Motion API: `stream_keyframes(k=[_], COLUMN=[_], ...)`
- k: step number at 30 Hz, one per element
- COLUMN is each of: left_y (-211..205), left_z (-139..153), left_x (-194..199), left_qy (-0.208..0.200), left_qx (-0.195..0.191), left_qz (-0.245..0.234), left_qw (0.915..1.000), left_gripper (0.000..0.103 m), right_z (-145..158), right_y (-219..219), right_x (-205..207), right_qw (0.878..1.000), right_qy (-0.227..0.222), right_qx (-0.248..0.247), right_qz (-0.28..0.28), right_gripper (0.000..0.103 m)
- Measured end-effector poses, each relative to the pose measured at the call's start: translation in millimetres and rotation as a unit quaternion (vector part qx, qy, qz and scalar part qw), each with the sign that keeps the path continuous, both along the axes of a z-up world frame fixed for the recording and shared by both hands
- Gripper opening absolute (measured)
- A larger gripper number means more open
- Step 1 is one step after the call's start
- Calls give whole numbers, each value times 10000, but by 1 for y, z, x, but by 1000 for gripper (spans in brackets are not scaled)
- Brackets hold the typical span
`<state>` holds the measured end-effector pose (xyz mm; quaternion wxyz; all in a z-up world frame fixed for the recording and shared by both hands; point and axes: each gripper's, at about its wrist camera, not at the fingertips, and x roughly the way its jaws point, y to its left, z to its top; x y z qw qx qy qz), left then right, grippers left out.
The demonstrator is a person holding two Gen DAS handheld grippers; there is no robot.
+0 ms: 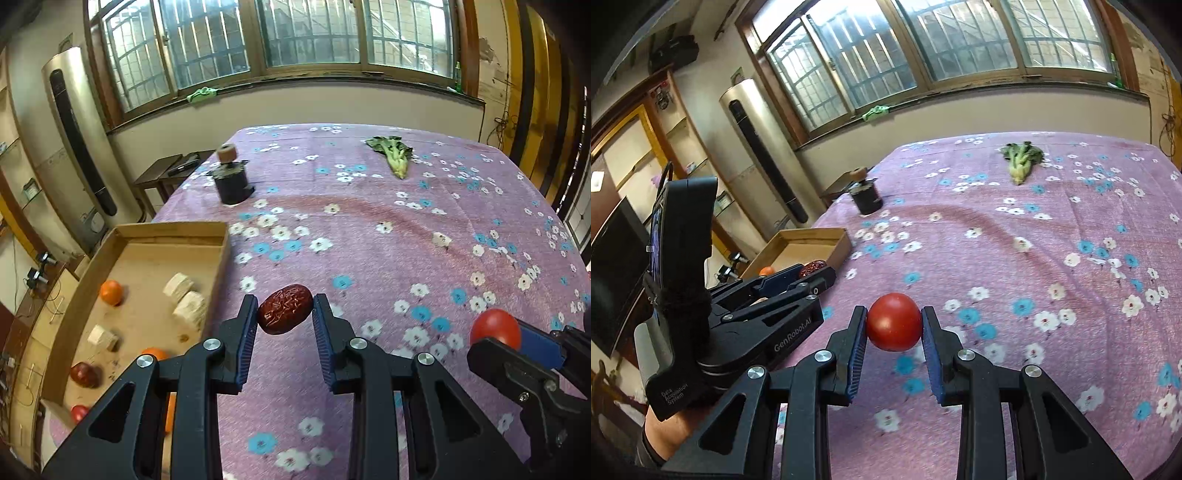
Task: Organize fruits
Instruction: 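Carry the red date and tomato with both grippers over the tray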
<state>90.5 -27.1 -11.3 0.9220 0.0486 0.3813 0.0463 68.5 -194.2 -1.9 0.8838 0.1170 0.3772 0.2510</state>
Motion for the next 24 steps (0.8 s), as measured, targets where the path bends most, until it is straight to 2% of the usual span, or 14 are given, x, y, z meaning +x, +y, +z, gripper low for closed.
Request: stream_keyframes(k=[24], left_y=[81], left_z=[9], left_x=[-49], left_qy=[-268], left_qx=[38], left_qz=[637], left_qw=[9976], left_gripper=[28], right_z=[12], right_y=[75], right_x=[-28], right_qw=[9975], right_qy=[-183], right_qx=[-203], right_qz=[644], right_gripper=[29])
